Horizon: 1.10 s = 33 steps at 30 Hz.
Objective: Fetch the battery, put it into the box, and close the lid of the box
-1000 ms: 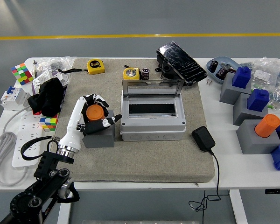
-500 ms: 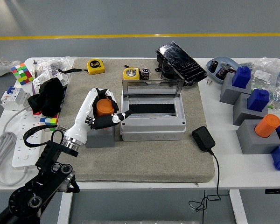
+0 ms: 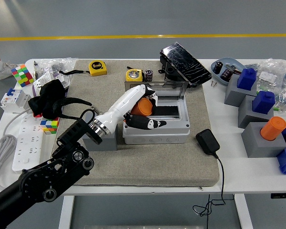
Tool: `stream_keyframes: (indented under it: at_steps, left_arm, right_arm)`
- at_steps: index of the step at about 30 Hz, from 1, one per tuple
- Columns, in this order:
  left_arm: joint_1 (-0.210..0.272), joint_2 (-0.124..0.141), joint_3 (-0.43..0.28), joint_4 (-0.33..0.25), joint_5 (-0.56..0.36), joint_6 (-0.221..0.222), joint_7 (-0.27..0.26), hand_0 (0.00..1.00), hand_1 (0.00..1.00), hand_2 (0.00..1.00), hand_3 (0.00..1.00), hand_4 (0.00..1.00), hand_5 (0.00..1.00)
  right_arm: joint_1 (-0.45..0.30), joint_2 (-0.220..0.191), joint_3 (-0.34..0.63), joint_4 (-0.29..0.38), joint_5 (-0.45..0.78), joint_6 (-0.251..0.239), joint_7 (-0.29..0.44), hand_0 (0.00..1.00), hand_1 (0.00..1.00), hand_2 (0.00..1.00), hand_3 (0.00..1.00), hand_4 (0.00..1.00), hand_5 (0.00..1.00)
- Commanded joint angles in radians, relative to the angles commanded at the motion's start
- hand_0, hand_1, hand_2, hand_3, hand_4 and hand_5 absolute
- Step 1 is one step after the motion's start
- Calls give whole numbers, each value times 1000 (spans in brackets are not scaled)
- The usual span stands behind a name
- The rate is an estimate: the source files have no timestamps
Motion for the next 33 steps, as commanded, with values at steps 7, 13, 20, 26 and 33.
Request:
stream_keyframes:
  at_steps: [7, 13, 20, 26, 33]
  left_arm:
    - [-102, -37, 74, 71, 100, 3, 17, 102, 107, 180, 253, 979, 2]
    - [-170, -83, 136, 150, 116, 16, 3, 113, 112, 185, 262, 996, 2]
    - [-204, -103, 167, 227, 143, 45, -32, 132, 134, 199, 301, 998, 2]
    - [-208, -103, 165, 270, 179, 53, -44, 153, 167, 216, 332, 998, 2]
    - [-202, -103, 163, 292, 198, 72, -66, 357, 576, 600, 733, 998, 135]
  right_arm:
    - [2, -1, -6, 0, 1, 0, -1, 641, 665, 674, 604, 989, 595]
    - [3, -2, -12, 0, 5, 1, -3, 641, 665, 674, 604, 988, 595]
    - [5, -2, -20, 0, 8, 2, -3, 641, 665, 675, 604, 989, 595]
    - [5, -3, -22, 0, 3, 2, -4, 641, 666, 675, 604, 989, 595]
    - [5, -4, -22, 0, 5, 2, -4, 641, 666, 674, 604, 989, 595]
